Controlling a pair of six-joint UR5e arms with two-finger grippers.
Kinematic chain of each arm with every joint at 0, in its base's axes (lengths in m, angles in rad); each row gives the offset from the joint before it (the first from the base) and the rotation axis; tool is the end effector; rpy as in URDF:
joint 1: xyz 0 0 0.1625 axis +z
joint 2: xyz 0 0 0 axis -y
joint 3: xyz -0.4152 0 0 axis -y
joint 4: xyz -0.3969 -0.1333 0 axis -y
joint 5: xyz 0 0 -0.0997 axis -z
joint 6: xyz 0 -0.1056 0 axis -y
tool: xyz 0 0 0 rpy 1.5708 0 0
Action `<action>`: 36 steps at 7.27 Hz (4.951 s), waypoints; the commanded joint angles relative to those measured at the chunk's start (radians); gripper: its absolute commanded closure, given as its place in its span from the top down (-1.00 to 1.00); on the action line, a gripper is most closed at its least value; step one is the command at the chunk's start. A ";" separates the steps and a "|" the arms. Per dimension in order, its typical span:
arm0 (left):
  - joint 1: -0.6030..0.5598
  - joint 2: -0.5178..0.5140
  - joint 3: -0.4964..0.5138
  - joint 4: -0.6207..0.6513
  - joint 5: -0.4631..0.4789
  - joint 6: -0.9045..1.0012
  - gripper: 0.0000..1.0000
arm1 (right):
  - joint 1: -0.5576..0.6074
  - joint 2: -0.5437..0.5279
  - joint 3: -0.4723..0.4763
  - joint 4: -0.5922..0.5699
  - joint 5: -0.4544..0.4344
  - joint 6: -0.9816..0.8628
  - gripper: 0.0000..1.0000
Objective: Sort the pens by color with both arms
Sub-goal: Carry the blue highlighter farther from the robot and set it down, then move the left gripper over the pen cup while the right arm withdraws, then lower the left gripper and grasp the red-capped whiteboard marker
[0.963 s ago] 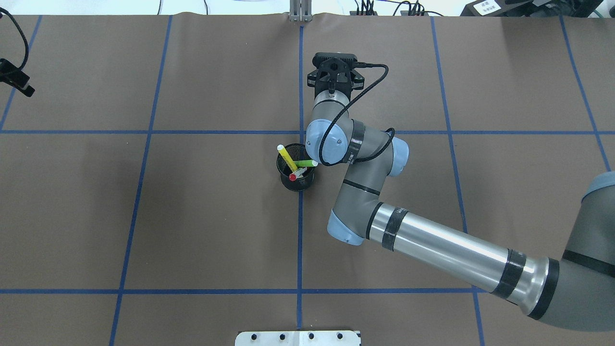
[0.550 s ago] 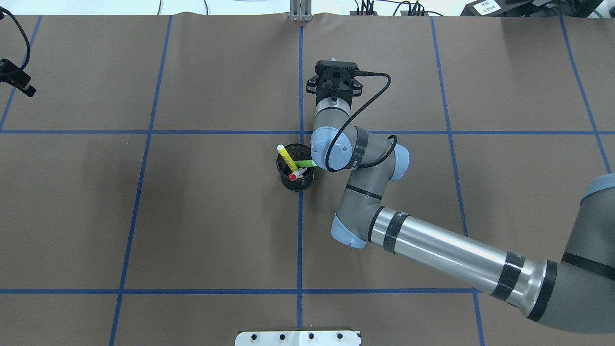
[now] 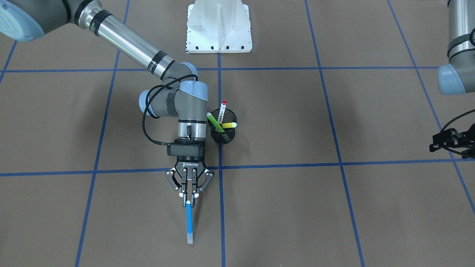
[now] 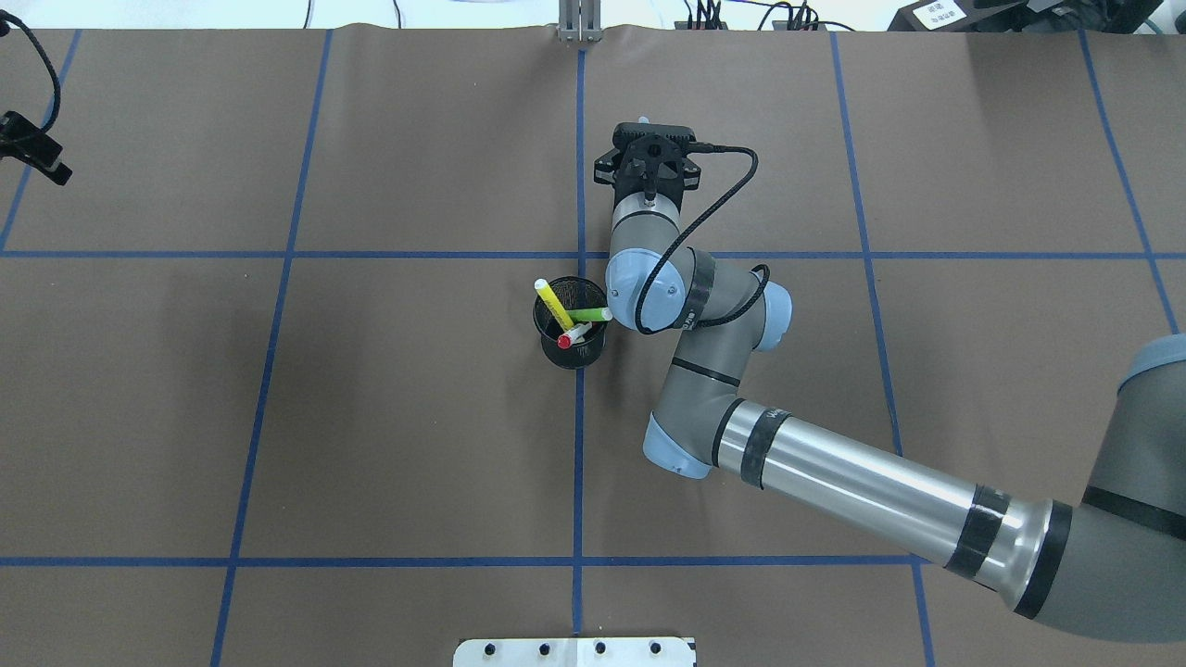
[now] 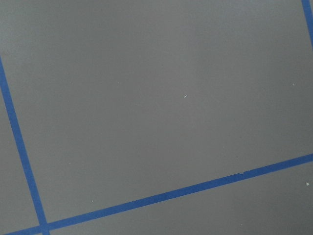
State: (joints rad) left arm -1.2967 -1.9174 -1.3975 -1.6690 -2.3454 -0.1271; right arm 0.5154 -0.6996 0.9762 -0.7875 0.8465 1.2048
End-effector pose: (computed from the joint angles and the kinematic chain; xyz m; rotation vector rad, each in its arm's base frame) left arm 0.1183 -0.6402 0.5305 0.0994 0.8074 0.2440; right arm -0.6109 -0.5797 0.2732 1.0289 -0.6394 0.5139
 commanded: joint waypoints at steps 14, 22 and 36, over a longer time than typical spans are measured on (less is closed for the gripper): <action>0.463 -0.535 -0.143 0.287 -0.071 -0.672 0.97 | 0.564 -0.026 0.392 -0.835 1.446 -0.232 1.00; 0.638 -0.701 0.083 0.319 0.071 -0.686 0.61 | 0.565 -0.043 0.381 -0.831 1.448 -0.255 1.00; 0.680 -0.643 0.025 0.321 0.080 -0.796 -0.40 | 0.577 -0.049 0.386 -0.826 1.456 -0.271 1.00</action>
State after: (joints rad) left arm -0.6167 -2.5648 -1.3650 -1.3484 -2.2695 -0.9050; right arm 1.0924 -0.7435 1.3600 -1.6142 2.3014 0.9342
